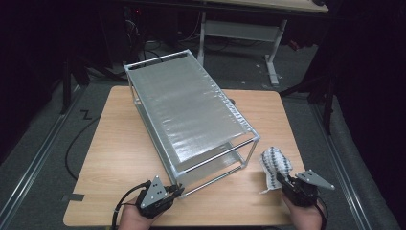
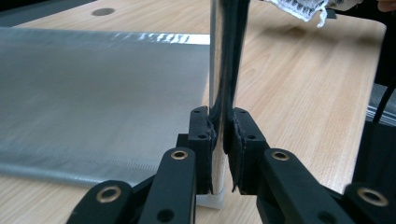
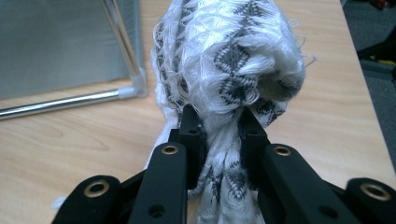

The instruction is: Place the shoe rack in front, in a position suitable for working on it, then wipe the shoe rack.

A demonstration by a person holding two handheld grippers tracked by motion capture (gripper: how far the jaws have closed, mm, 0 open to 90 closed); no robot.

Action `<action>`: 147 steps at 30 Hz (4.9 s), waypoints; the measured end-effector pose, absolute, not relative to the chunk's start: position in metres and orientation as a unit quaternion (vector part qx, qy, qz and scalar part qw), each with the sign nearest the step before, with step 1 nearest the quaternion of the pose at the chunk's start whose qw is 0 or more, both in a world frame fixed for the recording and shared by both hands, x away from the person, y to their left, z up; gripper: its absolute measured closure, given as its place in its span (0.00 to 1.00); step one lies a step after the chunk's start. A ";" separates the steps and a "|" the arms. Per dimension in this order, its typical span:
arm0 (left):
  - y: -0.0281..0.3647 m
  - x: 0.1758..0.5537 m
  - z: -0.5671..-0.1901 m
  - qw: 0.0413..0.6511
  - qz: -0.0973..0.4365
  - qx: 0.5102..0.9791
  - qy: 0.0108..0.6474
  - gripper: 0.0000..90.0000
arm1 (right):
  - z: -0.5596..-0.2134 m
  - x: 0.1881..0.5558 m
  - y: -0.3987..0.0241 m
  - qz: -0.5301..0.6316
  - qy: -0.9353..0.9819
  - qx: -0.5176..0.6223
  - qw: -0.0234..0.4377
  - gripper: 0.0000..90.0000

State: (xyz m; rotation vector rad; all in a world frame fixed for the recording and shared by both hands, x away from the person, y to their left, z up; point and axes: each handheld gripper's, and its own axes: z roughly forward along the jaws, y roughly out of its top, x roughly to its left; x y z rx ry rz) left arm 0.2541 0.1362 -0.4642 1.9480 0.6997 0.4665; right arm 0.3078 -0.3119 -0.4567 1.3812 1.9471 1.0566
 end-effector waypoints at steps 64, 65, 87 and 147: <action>0.166 0.242 -0.466 0.482 0.208 0.790 0.317 0.90 | -0.489 0.345 -0.227 0.343 0.829 0.400 0.186 0.86; 0.166 0.243 -0.466 0.484 0.206 0.789 0.318 0.90 | -0.489 0.345 -0.228 0.345 0.828 0.402 0.186 0.86; 0.166 0.242 -0.467 0.487 0.208 0.786 0.320 0.90 | -0.419 0.326 -0.228 0.433 0.781 0.348 0.286 0.86; 0.175 0.226 -0.464 0.464 0.228 0.783 0.347 0.89 | -0.446 0.365 -0.228 0.453 0.739 0.428 0.257 0.85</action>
